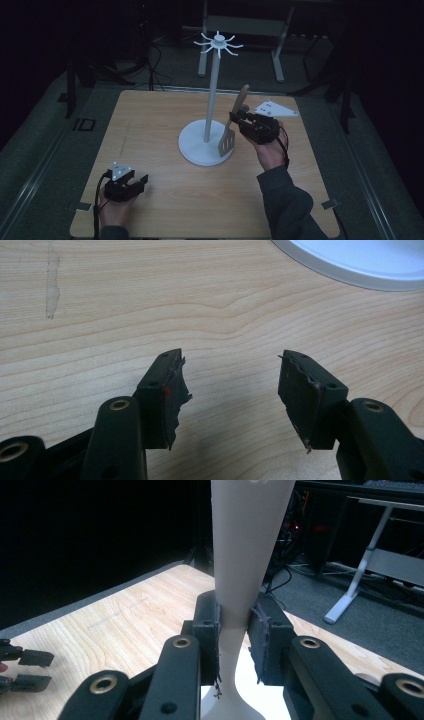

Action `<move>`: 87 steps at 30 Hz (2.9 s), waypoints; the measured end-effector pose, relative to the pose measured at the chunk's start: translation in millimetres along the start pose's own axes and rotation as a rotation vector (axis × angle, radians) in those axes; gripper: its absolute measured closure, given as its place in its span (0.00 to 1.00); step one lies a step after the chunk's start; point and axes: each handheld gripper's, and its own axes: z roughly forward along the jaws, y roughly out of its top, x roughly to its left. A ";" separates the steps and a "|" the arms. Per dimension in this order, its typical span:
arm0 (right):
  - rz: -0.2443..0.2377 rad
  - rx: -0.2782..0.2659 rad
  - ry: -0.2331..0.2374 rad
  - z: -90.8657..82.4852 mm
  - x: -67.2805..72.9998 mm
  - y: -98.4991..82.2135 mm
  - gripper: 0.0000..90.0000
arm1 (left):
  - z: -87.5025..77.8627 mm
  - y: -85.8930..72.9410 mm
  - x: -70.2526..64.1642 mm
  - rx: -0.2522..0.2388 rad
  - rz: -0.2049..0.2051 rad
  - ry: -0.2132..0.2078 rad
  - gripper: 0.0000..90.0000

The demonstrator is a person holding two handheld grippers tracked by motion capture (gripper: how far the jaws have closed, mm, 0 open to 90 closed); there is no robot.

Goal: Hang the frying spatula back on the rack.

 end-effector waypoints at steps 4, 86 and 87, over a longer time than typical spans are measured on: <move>-0.002 -0.002 -0.005 1.7 -1.3 3.7 0.83 | -0.1 0.0 0.1 -0.001 -0.003 0.000 0.49; -0.040 0.064 -0.023 36.1 -15.2 80.4 0.83 | -0.8 -0.2 2.2 -0.007 -0.014 0.003 0.49; -0.039 0.064 -0.022 36.9 -15.4 80.7 0.83 | -0.9 -0.2 2.3 -0.007 -0.016 0.003 0.49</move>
